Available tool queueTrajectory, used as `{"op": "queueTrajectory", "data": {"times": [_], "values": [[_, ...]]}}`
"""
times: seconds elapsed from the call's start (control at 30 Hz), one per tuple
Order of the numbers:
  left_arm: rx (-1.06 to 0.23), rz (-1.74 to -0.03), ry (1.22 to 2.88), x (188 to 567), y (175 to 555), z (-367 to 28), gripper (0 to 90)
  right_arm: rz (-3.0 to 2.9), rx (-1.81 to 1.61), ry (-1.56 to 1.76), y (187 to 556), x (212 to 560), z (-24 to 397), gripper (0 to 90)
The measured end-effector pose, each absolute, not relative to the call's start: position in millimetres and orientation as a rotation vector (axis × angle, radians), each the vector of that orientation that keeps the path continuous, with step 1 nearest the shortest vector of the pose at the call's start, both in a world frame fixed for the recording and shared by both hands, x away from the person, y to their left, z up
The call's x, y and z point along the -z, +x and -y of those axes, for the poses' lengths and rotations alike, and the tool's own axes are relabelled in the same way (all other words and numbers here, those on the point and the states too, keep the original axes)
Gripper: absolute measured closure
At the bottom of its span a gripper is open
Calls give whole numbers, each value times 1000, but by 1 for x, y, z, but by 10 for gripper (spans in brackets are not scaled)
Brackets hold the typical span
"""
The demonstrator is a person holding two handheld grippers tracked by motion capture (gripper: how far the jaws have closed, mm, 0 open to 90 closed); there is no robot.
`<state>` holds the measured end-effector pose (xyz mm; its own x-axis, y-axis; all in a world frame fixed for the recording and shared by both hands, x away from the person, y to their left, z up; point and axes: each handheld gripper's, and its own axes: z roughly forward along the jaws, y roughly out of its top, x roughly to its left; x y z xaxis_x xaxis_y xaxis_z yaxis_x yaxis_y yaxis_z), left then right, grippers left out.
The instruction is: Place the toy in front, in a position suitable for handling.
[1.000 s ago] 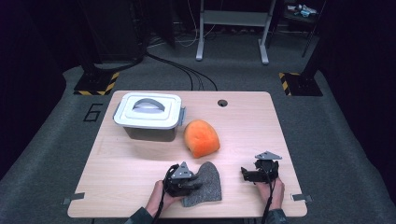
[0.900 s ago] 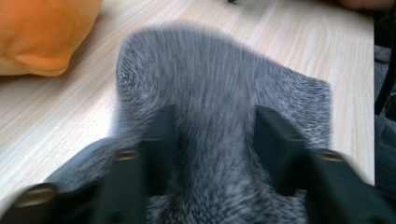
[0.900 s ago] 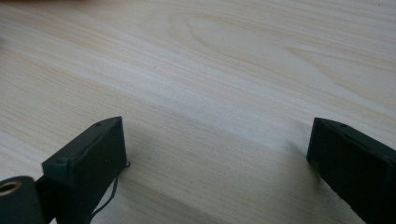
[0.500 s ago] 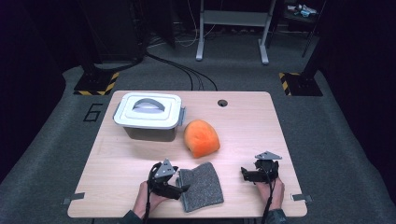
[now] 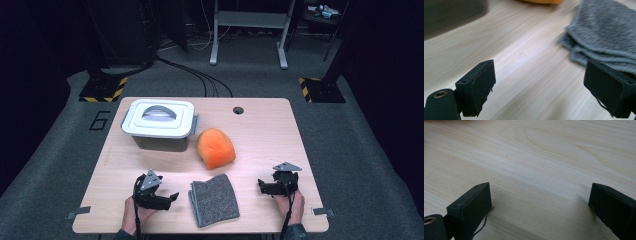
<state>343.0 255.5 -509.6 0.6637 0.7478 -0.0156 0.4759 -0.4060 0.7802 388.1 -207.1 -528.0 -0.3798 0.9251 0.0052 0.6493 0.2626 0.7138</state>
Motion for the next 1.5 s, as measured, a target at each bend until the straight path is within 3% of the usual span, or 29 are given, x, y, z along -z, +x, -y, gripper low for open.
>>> {"op": "queueTrajectory", "data": {"times": [0.33, 0.73, 1.17, 1.5], "values": [[-504, -1105, 2035, 526, 347, -290, 102, -2130, -894, 1415, 389, 528, 207, 36], [-518, -1118, 2094, 530, 352, -292, 103, -2178, -951, 1422, 383, 521, 205, 0], [-524, -1149, 2077, 531, 353, -292, 105, -2293, -1043, 1263, 355, 502, 162, 0], [-525, -1154, 2073, 531, 353, -292, 105, -2425, -1108, 1074, 344, 491, 102, 0]]}}
